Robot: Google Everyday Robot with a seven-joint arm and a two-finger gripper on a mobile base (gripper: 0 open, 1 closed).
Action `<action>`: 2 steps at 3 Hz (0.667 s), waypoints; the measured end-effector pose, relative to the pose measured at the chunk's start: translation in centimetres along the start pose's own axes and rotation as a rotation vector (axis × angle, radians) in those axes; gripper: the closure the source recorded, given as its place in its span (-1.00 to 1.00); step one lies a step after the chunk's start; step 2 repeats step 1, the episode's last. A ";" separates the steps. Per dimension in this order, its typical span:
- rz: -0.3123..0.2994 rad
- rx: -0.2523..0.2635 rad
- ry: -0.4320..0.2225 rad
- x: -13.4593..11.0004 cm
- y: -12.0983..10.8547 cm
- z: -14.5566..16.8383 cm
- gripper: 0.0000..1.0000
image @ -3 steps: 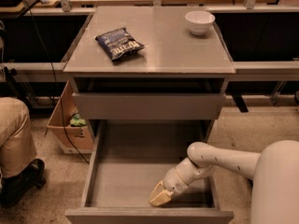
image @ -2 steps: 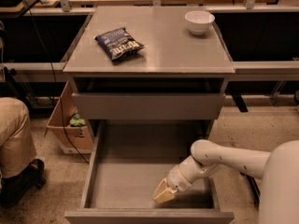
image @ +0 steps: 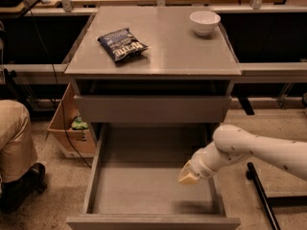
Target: Open middle drawer
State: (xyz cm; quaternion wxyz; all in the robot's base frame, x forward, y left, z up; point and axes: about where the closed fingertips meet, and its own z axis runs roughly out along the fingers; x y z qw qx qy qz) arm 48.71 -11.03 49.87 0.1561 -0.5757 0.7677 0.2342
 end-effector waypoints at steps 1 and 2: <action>-0.035 0.145 0.066 -0.9 -2.3 -5.5 1.00; -0.035 0.145 0.066 -0.9 -2.3 -5.5 1.00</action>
Offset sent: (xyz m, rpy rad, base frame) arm 0.0000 0.0000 0.0000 0.0000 0.0000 0.0000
